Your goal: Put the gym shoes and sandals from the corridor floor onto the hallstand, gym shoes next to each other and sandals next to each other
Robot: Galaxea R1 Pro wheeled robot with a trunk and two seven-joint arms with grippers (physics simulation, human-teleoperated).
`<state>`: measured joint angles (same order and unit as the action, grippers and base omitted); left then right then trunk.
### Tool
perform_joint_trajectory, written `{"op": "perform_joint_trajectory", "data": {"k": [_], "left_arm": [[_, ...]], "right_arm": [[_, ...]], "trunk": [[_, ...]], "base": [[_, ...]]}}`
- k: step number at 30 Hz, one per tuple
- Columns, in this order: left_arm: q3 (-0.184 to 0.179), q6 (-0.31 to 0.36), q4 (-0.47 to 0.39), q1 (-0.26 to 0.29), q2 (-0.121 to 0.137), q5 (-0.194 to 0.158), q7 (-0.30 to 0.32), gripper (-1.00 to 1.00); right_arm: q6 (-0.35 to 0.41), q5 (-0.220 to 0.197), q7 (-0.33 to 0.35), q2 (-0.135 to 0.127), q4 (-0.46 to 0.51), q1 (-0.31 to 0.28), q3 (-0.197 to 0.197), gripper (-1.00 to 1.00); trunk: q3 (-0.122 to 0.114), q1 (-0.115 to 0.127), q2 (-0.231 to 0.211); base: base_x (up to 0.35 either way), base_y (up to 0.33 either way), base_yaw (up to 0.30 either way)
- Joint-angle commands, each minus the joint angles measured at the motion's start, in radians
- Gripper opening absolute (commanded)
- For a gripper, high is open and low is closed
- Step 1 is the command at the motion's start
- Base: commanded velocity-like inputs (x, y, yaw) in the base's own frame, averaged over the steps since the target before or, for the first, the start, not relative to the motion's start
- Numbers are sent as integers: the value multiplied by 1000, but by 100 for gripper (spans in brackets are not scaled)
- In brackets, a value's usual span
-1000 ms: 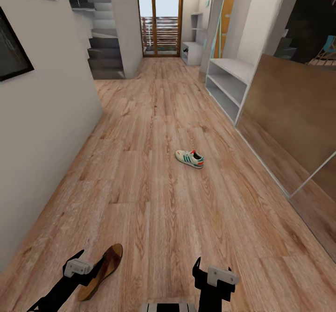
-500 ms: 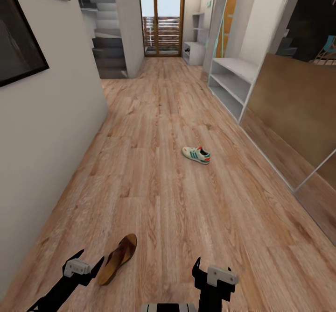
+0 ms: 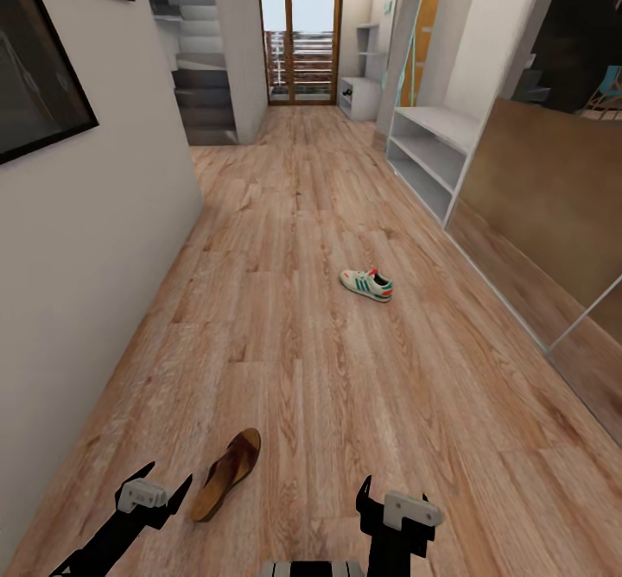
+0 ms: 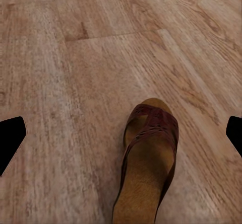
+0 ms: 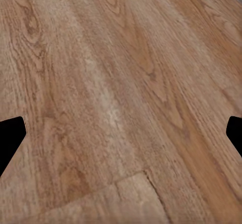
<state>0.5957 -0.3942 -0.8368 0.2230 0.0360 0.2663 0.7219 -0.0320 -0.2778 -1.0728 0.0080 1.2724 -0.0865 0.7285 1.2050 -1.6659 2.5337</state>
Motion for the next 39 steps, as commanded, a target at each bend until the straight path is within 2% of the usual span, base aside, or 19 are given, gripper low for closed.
{"op": "perform_joint_trajectory", "data": {"k": [1, 16, 31, 39], "left_arm": [[4, -5, 0, 1, -1, 8, 4, 100], [5, -6, 1, 1, -1, 8, 4, 100], [6, -6, 1, 1, -1, 8, 4, 100], [6, -6, 1, 1, -1, 8, 4, 100]], "right_arm": [[-3, -6, -4, 0, 1, -1, 2, 100], [-3, -7, -5, 0, 2, -1, 2, 100], [-3, -7, -7, 0, 4, -1, 1, 100], [-17, -7, -7, 0, 4, -1, 1, 100]], "trunk": [[1, 0, 0], [1, 0, 0], [1, 0, 0], [-1, 0, 0]], "base": [[-5, 140, 0], [-1, 195, 0], [0, 29, -8], [0, 3, -193]]}}
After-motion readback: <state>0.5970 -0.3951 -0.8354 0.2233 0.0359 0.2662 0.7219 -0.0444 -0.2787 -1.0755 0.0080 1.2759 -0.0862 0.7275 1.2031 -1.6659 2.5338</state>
